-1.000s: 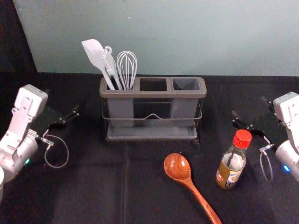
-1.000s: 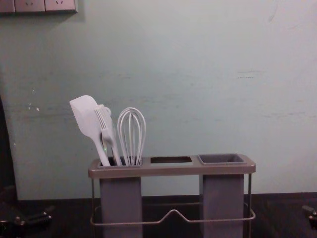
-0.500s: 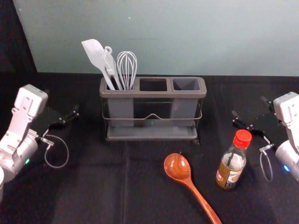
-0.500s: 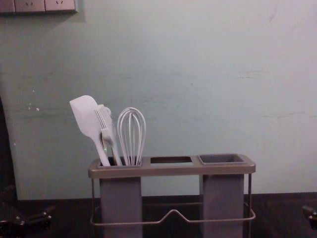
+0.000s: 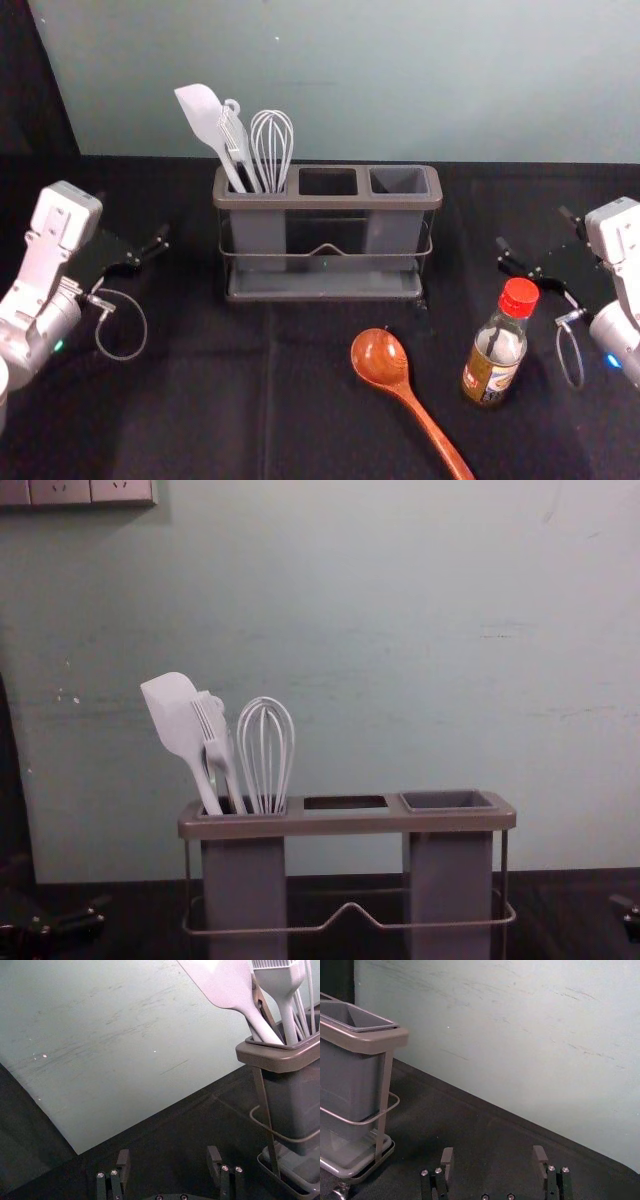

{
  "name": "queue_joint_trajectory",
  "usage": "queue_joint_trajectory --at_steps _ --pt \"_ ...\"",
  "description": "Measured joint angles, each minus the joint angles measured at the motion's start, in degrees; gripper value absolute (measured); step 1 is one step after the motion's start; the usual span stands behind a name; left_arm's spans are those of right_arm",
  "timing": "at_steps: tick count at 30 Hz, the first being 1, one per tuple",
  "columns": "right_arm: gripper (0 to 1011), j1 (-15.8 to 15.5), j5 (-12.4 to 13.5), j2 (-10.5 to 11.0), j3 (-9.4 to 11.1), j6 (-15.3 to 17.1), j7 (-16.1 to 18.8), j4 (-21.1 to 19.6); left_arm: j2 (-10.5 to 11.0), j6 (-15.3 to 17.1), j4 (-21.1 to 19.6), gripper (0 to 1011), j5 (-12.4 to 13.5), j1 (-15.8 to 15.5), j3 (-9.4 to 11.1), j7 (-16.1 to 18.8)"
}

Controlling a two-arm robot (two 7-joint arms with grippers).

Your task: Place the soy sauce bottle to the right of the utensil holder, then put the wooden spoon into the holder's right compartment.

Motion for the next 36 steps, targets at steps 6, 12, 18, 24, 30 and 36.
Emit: queue_joint_trajectory --at_steps 6,12,18,24,30,36 --pt "1002 0.00 0.00 0.00 0.00 0.00 0.00 0.00 0.00 0.00 0.00 1005 0.00 0.00 0.00 0.00" --pt "1002 -1.88 -0.24 0.82 1.07 0.69 0.05 -2.56 0.00 0.00 0.00 1005 0.00 0.00 0.00 0.00" --pt "1002 -6.46 -0.29 2.84 3.26 1.24 -0.74 -7.77 0.00 0.00 0.00 1005 0.00 0.00 0.00 0.00" --pt "1002 -13.64 1.78 5.75 7.39 0.72 -1.39 -14.09 0.00 0.00 0.00 1005 0.00 0.00 0.00 0.00" --pt "1002 -20.91 5.09 7.78 12.17 -0.85 -1.66 -19.77 0.00 0.00 0.00 1005 0.00 0.00 0.00 0.00" --pt "1002 -27.62 9.25 7.90 17.08 -4.61 -1.59 -24.55 0.00 0.00 0.00 1005 0.00 0.00 0.00 0.00"
